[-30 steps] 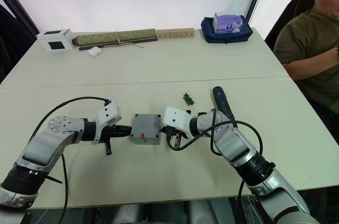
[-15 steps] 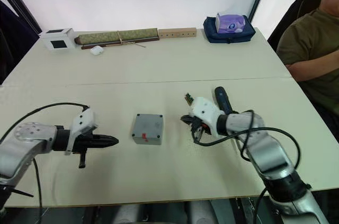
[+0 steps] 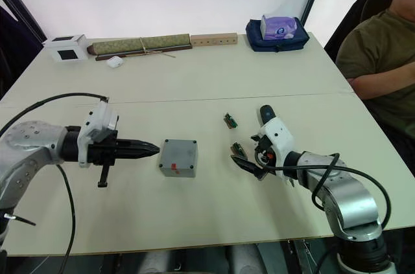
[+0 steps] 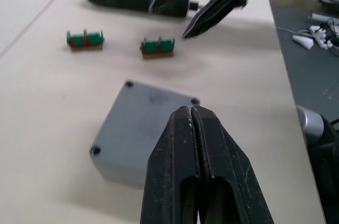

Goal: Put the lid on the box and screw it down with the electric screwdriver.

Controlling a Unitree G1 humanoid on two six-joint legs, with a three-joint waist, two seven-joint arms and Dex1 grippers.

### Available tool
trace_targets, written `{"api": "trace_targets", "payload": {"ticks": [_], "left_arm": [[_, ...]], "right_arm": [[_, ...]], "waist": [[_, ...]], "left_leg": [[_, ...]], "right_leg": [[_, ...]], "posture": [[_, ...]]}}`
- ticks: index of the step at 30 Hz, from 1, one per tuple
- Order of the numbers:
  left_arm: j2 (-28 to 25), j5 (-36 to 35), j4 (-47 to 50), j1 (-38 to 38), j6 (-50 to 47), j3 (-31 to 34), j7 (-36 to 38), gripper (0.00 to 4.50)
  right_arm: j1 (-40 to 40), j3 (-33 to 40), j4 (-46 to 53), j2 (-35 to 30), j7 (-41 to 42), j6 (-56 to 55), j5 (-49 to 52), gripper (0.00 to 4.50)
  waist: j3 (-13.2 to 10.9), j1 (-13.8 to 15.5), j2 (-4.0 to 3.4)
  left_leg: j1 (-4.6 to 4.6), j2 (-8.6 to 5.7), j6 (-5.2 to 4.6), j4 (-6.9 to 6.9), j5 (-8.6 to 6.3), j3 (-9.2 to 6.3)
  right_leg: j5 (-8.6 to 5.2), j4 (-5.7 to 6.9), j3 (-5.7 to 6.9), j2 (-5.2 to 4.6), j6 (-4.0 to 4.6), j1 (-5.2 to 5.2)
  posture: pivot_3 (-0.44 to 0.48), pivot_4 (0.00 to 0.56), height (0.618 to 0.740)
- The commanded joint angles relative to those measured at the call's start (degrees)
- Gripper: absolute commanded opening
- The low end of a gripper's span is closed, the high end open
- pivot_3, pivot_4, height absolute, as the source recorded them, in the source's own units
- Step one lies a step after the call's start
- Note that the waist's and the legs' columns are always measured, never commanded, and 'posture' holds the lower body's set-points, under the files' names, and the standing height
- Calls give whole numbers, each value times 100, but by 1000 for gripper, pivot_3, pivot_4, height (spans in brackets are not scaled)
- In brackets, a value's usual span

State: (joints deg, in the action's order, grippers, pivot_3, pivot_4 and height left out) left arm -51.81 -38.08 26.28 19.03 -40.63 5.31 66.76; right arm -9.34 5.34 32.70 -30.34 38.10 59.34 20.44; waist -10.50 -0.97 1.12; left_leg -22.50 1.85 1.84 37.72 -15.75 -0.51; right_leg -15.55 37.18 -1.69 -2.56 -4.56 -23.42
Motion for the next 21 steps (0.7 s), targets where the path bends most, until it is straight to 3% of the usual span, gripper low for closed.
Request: {"api": "trace_targets", "payload": {"ticks": [1, 16, 20, 21], "left_arm": [[0, -96, 157, 97, 19, -52, -57, 0], [79, -39, 127, 253, 91, -243, -186, 0], [100, -16, 166, 232, 110, -256, -257, 0], [108, -18, 179, 237, 102, -262, -283, 0]], "right_arm": [[28, 45, 10, 44, -356, 17, -6, 4411], [55, -242, -105, 120, -871, -99, 147, 4411], [2, -383, -145, 213, -966, -141, 138, 3401], [-14, -401, -156, 235, -983, -143, 138, 2937]], "waist": [[-1, 3, 0], [-2, 1, 1], [-2, -3, 1], [-2, -4, 1]], "left_leg": [[-1, -1, 0, 0, 0, 3], [-2, -1, 0, -1, 0, 2], [-2, -1, 0, -1, 0, 2], [-2, -1, 0, -1, 0, 2]], "right_leg": [[0, -2, -2, -3, 0, 0], [1, -4, -3, 0, -3, -1], [0, -4, -3, 0, -2, 0], [1, -4, -3, 0, -3, -1]], "posture": [[0, 150, 740], [0, 150, 740], [0, 150, 740], [0, 150, 740]]}}
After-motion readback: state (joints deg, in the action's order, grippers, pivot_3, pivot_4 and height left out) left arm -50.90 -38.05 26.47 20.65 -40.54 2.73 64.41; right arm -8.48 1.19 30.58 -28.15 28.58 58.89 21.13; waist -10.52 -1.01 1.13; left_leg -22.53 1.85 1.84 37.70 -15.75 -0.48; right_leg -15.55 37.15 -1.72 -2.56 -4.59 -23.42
